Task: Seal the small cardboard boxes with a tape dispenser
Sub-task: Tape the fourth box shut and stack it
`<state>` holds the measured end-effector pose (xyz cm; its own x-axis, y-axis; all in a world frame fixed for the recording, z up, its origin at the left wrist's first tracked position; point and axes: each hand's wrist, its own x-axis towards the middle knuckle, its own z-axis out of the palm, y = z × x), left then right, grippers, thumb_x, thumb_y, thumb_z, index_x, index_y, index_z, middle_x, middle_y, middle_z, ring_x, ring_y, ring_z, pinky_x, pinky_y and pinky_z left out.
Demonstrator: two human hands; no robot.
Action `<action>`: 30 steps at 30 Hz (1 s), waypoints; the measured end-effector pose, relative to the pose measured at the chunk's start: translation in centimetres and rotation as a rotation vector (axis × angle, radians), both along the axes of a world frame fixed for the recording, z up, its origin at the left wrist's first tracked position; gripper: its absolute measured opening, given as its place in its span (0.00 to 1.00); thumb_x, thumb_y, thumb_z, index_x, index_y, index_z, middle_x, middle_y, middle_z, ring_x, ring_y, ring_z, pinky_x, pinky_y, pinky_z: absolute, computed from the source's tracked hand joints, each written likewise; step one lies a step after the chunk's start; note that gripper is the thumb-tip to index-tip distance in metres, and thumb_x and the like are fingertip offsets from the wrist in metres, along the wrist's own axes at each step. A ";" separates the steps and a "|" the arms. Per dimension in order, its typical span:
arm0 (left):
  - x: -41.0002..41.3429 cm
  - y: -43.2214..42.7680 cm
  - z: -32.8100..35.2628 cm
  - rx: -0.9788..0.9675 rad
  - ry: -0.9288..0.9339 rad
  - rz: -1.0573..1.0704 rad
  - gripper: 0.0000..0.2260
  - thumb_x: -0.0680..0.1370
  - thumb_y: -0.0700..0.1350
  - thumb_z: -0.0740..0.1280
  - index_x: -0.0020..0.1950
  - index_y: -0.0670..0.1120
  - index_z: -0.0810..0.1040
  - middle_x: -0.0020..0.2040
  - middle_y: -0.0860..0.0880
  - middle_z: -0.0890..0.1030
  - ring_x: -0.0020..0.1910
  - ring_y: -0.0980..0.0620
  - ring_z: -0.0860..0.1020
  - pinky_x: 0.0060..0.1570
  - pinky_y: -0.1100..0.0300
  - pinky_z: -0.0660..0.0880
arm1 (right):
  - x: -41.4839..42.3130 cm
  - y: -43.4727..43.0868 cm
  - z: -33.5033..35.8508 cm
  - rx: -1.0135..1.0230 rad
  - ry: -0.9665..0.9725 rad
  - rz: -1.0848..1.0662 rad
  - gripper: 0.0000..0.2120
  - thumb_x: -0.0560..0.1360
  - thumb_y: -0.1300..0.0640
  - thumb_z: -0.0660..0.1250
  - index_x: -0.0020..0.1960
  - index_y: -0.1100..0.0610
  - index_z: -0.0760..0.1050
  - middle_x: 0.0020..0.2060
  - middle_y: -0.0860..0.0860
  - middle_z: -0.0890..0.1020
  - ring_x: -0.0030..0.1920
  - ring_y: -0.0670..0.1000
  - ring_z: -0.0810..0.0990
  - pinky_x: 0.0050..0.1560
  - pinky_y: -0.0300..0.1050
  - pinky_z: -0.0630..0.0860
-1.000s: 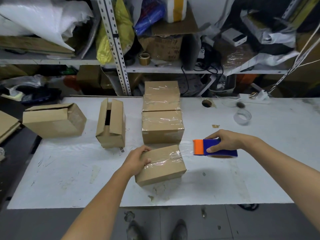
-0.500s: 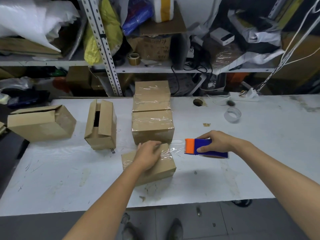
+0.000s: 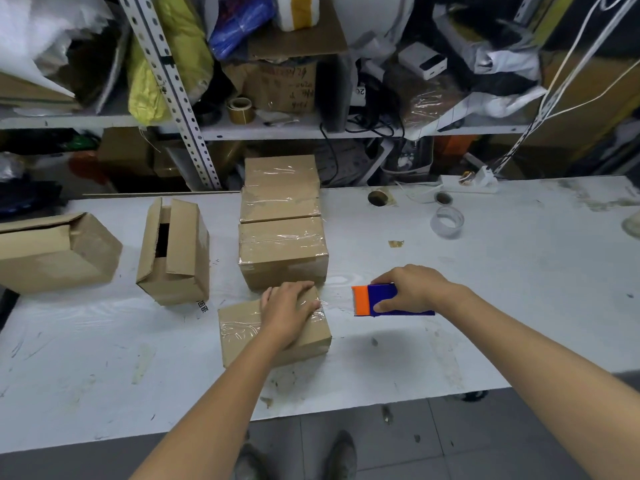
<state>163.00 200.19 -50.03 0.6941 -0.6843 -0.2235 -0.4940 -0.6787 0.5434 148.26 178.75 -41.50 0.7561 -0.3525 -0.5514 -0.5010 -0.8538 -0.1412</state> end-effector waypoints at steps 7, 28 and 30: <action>-0.3 0.3 0.0 -0.012 0.006 0.012 0.19 0.78 0.58 0.66 0.69 0.61 0.73 0.67 0.55 0.75 0.67 0.52 0.69 0.70 0.57 0.53 | 2.4 3.1 -3.4 -0.060 0.061 0.089 0.27 0.73 0.34 0.66 0.69 0.43 0.72 0.59 0.47 0.80 0.57 0.52 0.78 0.48 0.45 0.75; 1.4 0.2 0.3 -0.011 0.062 -0.067 0.17 0.82 0.54 0.61 0.70 0.59 0.73 0.68 0.54 0.76 0.68 0.50 0.71 0.67 0.56 0.61 | 3.1 5.2 -7.2 -0.079 -0.030 -0.189 0.19 0.74 0.40 0.67 0.59 0.49 0.76 0.52 0.50 0.82 0.51 0.54 0.80 0.42 0.44 0.73; 1.9 0.7 0.5 0.064 0.021 -0.137 0.19 0.82 0.55 0.60 0.73 0.58 0.70 0.69 0.52 0.76 0.68 0.48 0.72 0.65 0.54 0.64 | 2.2 3.9 -5.8 -0.108 -0.066 -0.224 0.20 0.75 0.39 0.66 0.62 0.48 0.75 0.55 0.50 0.82 0.54 0.54 0.80 0.46 0.45 0.76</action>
<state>164.89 200.84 -49.57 0.5896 -0.7563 -0.2835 -0.5737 -0.6392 0.5121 150.45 182.68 -47.31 0.6856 -0.5695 -0.4535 -0.6723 -0.7342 -0.0943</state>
